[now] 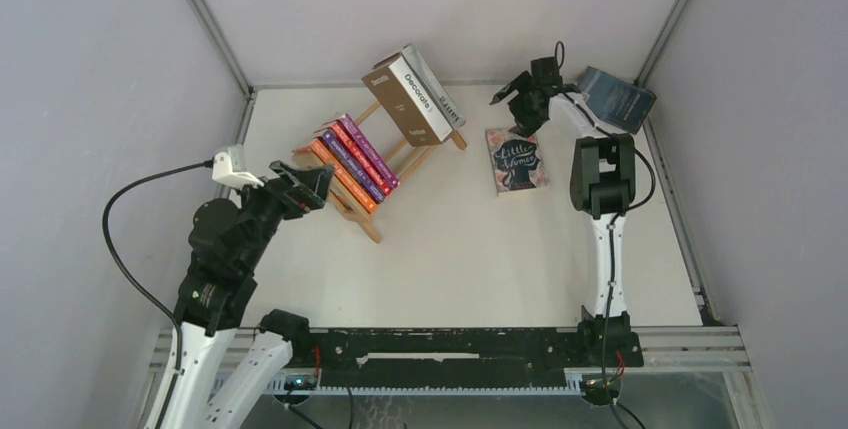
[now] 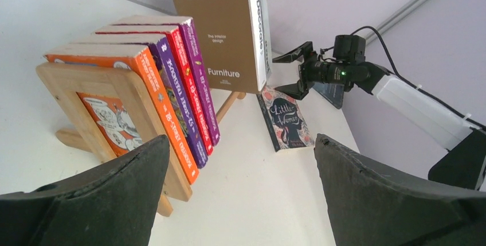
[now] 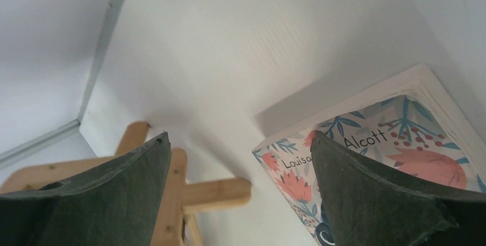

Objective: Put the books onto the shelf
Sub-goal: Move the book to the center of the board.

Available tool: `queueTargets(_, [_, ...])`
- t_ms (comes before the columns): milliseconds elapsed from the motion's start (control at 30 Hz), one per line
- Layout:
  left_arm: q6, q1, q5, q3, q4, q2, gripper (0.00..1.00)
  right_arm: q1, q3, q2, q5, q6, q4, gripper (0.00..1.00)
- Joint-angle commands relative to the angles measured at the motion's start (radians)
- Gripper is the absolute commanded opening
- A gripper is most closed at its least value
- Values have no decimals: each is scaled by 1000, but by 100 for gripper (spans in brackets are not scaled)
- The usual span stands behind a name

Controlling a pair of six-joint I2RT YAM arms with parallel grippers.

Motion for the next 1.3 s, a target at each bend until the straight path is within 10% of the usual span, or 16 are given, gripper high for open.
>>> queueTargets(0, [-31, 6, 63, -18, -47, -36, 100, 36, -225, -81, 27, -44, -122, 99])
queueTargets(500, [-77, 1, 207, -46, -185, -188, 100, 160, -821, -485, 88, -13, 111, 99])
queueTargets(900, [-41, -2, 263, 1, -209, -172, 100, 201, -493, -629, 382, -188, -6, 99])
queueTargets(1267, [-22, -65, 292, 39, -68, 27, 100, -12, -265, -505, 508, -220, -24, 99])
